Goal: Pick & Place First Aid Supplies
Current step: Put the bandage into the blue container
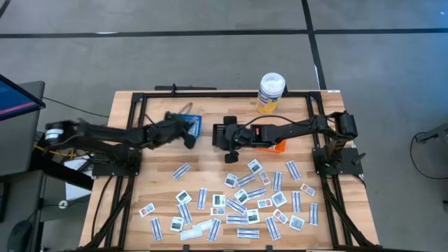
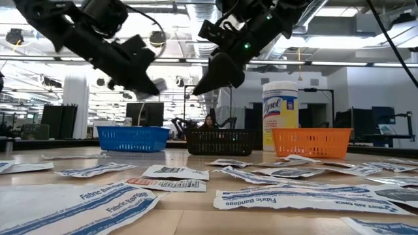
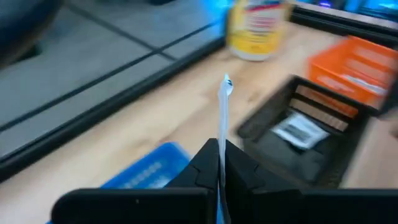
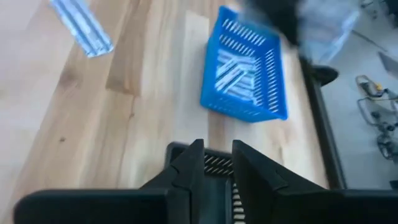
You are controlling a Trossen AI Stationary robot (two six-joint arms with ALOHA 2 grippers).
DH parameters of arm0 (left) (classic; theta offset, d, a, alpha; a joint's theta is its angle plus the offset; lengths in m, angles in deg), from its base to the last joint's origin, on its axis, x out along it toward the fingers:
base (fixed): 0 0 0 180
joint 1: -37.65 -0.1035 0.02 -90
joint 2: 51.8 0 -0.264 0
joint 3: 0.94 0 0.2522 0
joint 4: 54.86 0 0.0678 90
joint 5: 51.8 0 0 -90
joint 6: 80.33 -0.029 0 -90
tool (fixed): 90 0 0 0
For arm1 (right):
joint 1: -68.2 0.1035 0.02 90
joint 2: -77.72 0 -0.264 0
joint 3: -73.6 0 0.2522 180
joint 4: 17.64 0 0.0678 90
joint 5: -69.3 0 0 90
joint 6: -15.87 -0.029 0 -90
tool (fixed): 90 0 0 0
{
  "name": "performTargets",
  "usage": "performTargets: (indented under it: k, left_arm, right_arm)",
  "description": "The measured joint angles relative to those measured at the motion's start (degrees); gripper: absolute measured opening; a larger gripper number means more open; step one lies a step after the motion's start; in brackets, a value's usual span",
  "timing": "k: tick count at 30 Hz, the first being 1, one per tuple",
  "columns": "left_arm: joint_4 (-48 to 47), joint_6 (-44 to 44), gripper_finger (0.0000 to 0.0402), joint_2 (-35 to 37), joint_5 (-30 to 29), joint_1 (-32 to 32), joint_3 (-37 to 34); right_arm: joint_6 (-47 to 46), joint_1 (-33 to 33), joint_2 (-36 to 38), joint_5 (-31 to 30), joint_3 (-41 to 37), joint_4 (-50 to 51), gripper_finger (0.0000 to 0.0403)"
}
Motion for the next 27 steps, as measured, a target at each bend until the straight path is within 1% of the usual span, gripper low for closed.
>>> performTargets:
  k: [3,5,6,9,13,15,20,24,27]
  left_arm:
    - [-8.27,3.85,0.0008,5.94,-0.16,-3.13,0.0]
    - [-12.9,7.02,0.0008,8.13,-0.12,-5.54,-0.06]
    - [-13.12,8.09,0.0008,8.6,-0.15,-6.73,-0.69]
    - [-10.73,11.34,0.0008,8.28,0.04,-9.63,-3.58]
    - [-3.1,16.47,0.001,5.71,1.18,-12.25,-7.62]
    - [-0.99,16.82,0.0013,4.35,1.78,-13.0,-8.13]
    - [-0.66,16.92,0.0023,0.02,2.65,-13.44,-8.2]
    - [-0.15,17.29,0.0038,-3.93,3.56,-13.42,-8.22]
    - [1.87,15.78,0.0053,-5.23,3.38,-13.87,-8.22]
  right_arm:
    - [-0.01,0.11,0.0,0.44,0.0,1.3,0.0077]
    - [-0.01,0.11,0.0,0.44,0.0,1.17,0.0077]
    - [-0.03,0.11,0.0,0.44,0.0,0.93,0.0077]
    - [-1.69,0.09,0.0,0.57,0.0,-0.49,0.0077]
    - [-4.04,0.0,0.0,0.62,0.0,-0.9,0.0077]
    - [-4.04,-0.02,0.0,0.62,0.0,-0.92,0.0077]
    - [-4.04,0.0,0.0,0.62,0.0,-0.9,0.0077]
    - [-4.04,-0.02,0.0,0.62,0.0,-0.9,0.0077]
    - [-4.04,-0.02,0.0,0.67,0.0,-0.9,0.0077]
